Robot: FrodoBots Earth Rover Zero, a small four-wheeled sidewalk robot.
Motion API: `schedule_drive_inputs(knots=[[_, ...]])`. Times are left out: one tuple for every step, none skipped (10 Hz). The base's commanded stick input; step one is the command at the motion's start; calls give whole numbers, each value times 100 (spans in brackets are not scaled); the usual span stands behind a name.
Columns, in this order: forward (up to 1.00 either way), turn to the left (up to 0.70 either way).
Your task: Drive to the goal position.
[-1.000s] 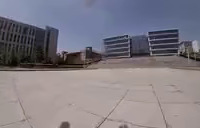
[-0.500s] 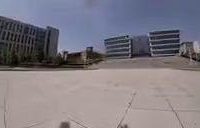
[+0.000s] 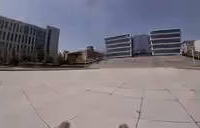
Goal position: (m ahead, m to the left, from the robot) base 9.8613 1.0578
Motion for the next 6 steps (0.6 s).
schedule_drive_inputs(knots=[[70, 0], [70, 0], [70, 0], [70, 0], [70, 0], [70, 0]])
